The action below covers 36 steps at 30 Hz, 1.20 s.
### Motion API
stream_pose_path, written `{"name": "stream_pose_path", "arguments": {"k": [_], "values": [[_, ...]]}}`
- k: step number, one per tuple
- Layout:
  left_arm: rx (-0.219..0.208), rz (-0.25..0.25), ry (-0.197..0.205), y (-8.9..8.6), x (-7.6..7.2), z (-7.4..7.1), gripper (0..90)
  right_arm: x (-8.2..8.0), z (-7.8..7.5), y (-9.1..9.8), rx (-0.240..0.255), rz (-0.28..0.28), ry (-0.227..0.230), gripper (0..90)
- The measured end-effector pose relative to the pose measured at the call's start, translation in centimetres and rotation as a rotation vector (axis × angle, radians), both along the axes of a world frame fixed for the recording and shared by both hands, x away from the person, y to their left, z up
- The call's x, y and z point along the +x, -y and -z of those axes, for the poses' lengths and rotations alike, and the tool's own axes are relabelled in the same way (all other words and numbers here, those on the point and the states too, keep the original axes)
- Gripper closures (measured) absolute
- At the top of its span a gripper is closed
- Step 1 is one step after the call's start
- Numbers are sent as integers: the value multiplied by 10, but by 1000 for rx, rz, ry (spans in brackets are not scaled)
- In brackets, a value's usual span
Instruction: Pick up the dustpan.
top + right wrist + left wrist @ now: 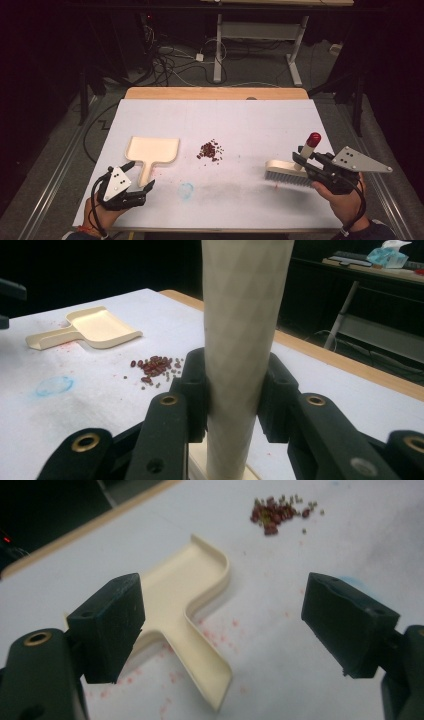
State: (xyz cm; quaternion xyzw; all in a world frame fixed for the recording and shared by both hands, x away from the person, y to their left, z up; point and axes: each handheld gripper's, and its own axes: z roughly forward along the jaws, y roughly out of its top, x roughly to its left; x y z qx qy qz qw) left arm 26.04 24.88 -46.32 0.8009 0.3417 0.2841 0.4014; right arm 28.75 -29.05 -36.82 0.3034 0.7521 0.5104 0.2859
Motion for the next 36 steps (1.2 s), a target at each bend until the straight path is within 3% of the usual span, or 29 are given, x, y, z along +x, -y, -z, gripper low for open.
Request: {"name": "stream_pose_path", "arguments": {"k": [4, 6, 8, 14, 15, 16, 19, 22, 23, 24, 25, 28, 34, 36], "values": [[0, 5, -35, -1, 1, 4, 171, 2, 2, 0, -4, -4, -6, 700], [26, -4, -77, 2, 4, 5, 174, 4, 3, -1, -11, -4, -4, 700], [27, -8, -86, 3, 5, 6, 173, 6, 3, -2, -11, -8, -6, 700], [8, -64, -131, 1, 11, 7, 178, 7, 3, -4, -11, -6, -10, 700], [9, -105, -159, 0, 12, 8, 183, 7, 4, -5, -17, -7, -8, 699], [9, -105, -159, 0, 12, 8, 183, 7, 4, -7, -21, -7, -6, 700], [-50, -151, -210, 0, 17, 11, 177, 8, 5, -10, -31, -14, -9, 699], [-50, -221, -251, 2, 23, 11, 177, 10, 4, -14, -38, -26, 0, 700], [-50, -221, -251, 2, 23, 11, 187, 11, 5, -15, -39, -30, 3, 699], [-72, -276, -291, 1, 29, 14, 209, 11, 5, -16, -41, -34, 3, 700], [-76, -297, -308, 1, 33, 16, 231, 12, 6, -17, -39, -35, 0, 699], [-89, -315, -367, 1, 47, 25, 279, 15, 7, -17, -36, -39, -5, 699], [-65, -332, -397, 12, 66, 34, 400, 16, 7, -20, -37, -44, -7, 700], [-62, -353, -386, 17, 73, 36, 396, 16, 7, -21, -41, -46, -8, 699]]}}
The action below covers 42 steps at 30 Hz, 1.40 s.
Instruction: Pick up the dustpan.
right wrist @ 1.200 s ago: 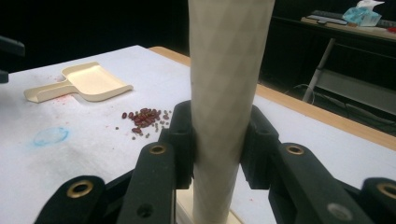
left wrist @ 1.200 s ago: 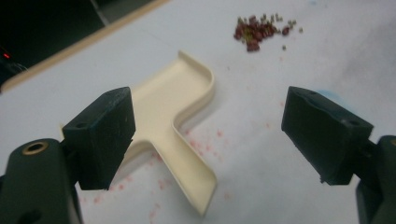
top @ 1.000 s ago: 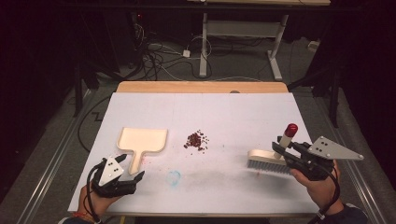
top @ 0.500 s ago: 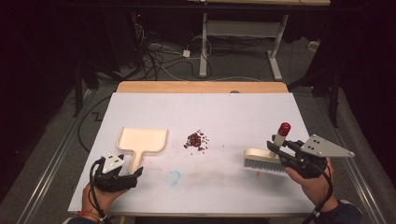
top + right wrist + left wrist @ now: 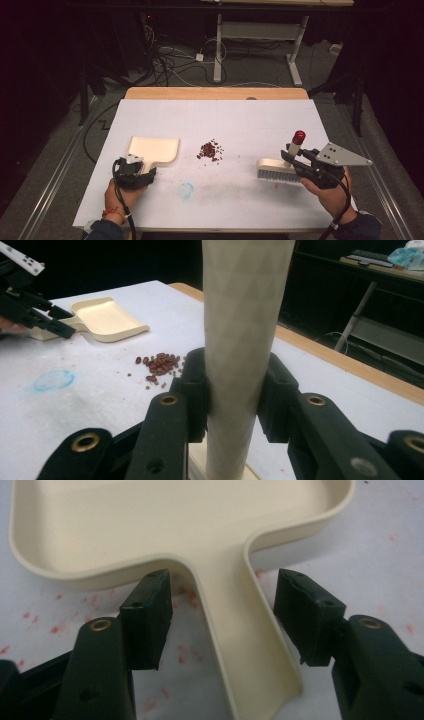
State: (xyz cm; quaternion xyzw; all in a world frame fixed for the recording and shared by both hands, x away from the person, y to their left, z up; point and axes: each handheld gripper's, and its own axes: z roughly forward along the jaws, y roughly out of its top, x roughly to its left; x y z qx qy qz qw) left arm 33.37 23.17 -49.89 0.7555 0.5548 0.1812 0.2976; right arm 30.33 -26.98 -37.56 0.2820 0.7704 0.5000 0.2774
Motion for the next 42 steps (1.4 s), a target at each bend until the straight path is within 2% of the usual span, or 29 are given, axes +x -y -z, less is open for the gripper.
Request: {"name": "stream_pose_path", "arguments": {"k": [3, 5, 10, 11, 13, 21, 24, 28, 33, 39, 40, 41, 42], "values": [[2, -29, 15, 4, 4, 1, 436, 1, 1, -1, 2, -3, -4, 699], [5, -29, 19, 6, 6, 1, 515, 2, 1, -1, 2, -5, -10, 699], [12, -10, 24, 6, 8, 1, 573, 4, 2, -2, 8, -10, -11, 699], [27, 13, 27, 7, 8, 1, 586, 4, 2, -2, 7, -13, -15, 700], [26, 24, 28, 6, 9, 1, 627, 5, 4, -3, -2, -17, -16, 700], [14, 63, 39, 1, 12, 0, 633, 5, 6, -4, -5, -31, -23, 700], [39, 67, 43, 3, 12, -1, 634, 5, 7, -3, 1, -29, -33, 700], [42, 70, 45, 4, 13, -2, 635, 2, 8, -2, -1, -28, -30, 699], [87, 74, 84, 6, 11, -6, 637, 0, 8, -1, -2, -27, -22, 700], [104, 87, 126, 4, 8, -10, 638, 0, 7, -1, 2, -24, -20, 700], [125, 86, 153, 4, 7, -13, 638, 0, 7, -2, 3, -25, -19, 700], [125, 86, 153, 4, 7, -13, 638, 0, 7, -2, 3, -25, -19, 700], [128, 107, 171, 4, 6, -16, 639, 1, 8, -2, 0, -23, -21, 700]]}}
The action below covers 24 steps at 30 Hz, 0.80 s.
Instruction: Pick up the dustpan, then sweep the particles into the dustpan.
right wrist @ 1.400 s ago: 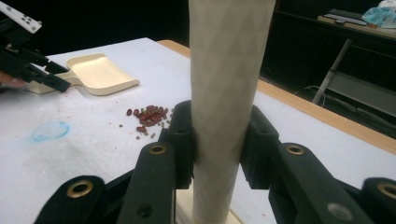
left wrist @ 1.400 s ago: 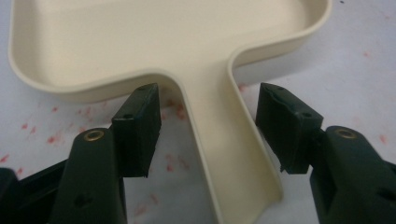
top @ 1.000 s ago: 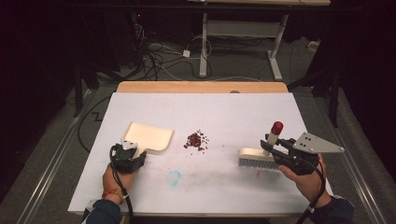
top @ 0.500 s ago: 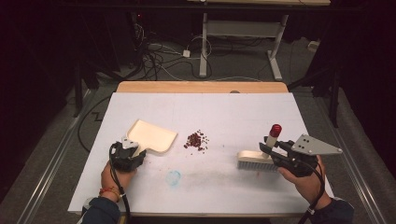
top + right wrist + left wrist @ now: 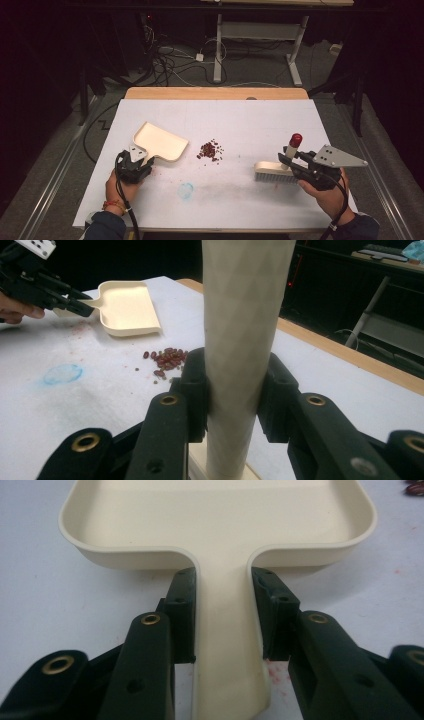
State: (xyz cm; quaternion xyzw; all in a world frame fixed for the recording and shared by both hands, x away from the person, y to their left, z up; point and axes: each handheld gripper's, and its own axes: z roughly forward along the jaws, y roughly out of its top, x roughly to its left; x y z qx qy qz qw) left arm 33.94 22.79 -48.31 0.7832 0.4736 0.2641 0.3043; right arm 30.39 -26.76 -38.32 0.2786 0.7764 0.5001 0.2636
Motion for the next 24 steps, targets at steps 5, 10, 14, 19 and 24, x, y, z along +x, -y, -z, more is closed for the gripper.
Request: {"name": "stream_pose_path", "arguments": {"k": [5, 10, 14, 19, 24], "values": [[-1, 13, 31, -1, -1, -6, 639, 1, 2, 0, -3, 1, -4, 700], [-24, 16, 54, -4, -6, -13, 639, 1, 2, 2, -3, 14, -8, 700], [-36, 33, 61, -5, -13, -20, 639, 2, 3, 3, 0, 19, -10, 700], [-46, 74, 66, -5, -26, -30, 639, 2, 2, 3, 5, 21, -11, 700], [-55, 129, 59, -1, -39, -35, 639, 5, 4, 3, -2, 22, -17, 700]]}}
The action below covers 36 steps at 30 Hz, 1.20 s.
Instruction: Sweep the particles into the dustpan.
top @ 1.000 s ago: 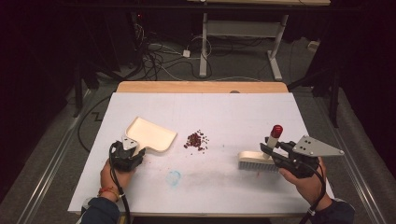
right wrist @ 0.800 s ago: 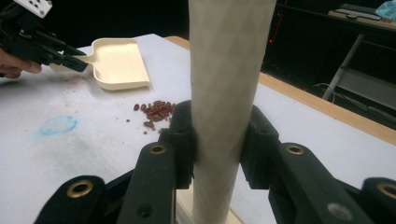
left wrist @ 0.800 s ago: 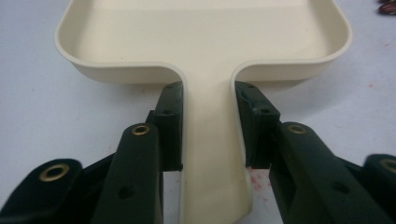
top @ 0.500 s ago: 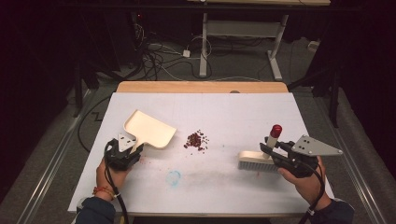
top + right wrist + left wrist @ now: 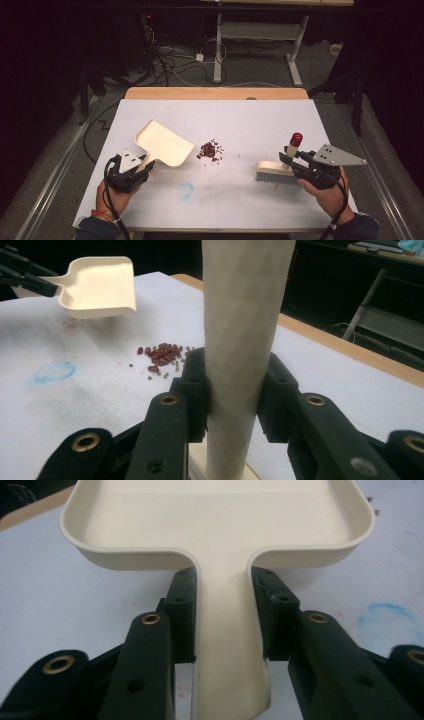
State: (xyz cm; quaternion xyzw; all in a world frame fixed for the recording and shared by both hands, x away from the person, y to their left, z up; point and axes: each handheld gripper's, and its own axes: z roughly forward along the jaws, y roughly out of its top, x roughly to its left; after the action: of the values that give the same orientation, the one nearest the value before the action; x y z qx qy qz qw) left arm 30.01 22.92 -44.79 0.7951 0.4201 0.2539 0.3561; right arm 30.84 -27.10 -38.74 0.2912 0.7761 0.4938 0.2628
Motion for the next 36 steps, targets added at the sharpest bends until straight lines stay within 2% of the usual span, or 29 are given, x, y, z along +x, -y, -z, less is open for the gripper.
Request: {"name": "stream_pose_path", "arguments": {"k": [6, 7, 13, 16, 26, 29, 36], "values": [[13, 41, -47, 4, -13, 6, 639, 1, 1, 1, 7, 27, -14, 700], [12, 50, -69, 4, -16, 8, 639, 1, 1, 1, 6, 30, -11, 700], [9, 78, -105, 2, -26, 12, 638, 5, 0, 0, 4, 46, -3, 700], [5, 105, -139, 3, -30, 15, 638, 10, -1, -2, 8, 62, -3, 700], [12, 157, -204, 12, -26, 22, 638, 24, -3, -2, 11, 98, -3, 700], [19, 164, -211, 14, -25, 23, 638, 29, -6, -4, 12, 97, 12, 700], [5, 172, -222, 19, -22, 24, 637, 43, -19, -18, 10, 80, 39, 700]]}}
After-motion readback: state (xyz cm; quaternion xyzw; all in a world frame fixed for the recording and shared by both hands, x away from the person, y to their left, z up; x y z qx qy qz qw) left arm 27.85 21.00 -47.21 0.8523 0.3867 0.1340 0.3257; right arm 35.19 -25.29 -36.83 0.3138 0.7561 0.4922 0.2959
